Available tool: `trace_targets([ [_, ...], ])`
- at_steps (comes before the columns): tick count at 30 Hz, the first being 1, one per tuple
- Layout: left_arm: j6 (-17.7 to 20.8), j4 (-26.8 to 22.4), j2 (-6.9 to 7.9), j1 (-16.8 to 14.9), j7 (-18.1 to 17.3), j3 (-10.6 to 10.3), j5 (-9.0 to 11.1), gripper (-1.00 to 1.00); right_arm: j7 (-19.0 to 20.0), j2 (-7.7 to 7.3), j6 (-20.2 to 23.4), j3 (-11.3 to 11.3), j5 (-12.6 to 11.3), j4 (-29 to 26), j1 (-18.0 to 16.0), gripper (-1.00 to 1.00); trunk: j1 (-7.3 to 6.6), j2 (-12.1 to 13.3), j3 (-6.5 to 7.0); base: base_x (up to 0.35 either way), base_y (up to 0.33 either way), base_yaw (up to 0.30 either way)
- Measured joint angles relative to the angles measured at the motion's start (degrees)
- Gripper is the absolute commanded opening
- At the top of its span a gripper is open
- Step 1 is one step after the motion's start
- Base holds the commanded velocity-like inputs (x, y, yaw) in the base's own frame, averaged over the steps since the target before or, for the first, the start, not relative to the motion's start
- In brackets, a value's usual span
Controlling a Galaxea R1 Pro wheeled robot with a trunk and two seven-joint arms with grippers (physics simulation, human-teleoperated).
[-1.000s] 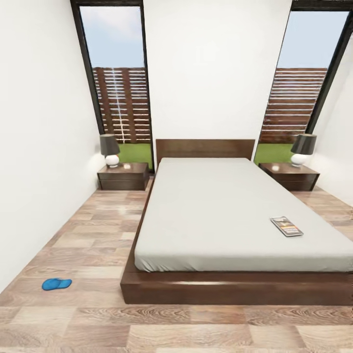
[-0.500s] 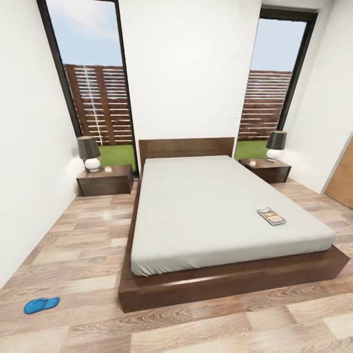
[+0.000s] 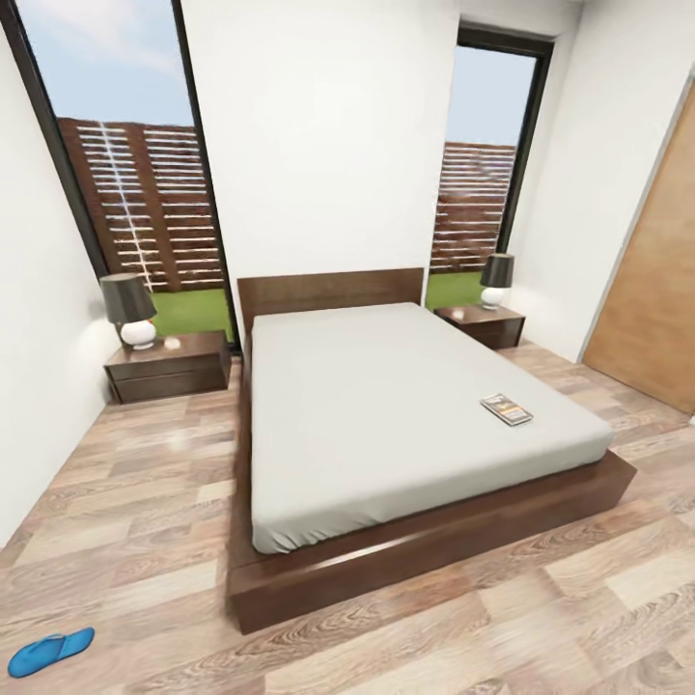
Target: In the bedroom, move the book from the bed onto either nightstand, and place the two sandals side by side next to the bed.
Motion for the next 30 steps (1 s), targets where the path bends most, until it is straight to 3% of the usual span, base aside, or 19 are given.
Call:
trace_targets([
  [15,0.0,0.0,-0.04,0.0,0.0,-0.1,0.0,1.0,0.0,0.0,0.0,0.0,0.0,0.0,0.0,1.0,0.0,0.0,0.15,0.0,0.343,-0.269],
  [24,0.0,0.0,-0.12,0.0,0.0,-0.1,0.0,1.0,-0.1,0.0,-0.1,0.0,0.0,0.0,0.0,1.0,0.0,0.0,0.26,0.0,0.332,-0.062],
  [30,-0.1,0.0,-0.08,0.0,0.0,-0.1,0.0,1.0,-0.1,0.0,0.0,0.0,-0.1,0.0,0.0,1.0,0.0,0.0,-0.03,0.0,0.134,-0.012],
])
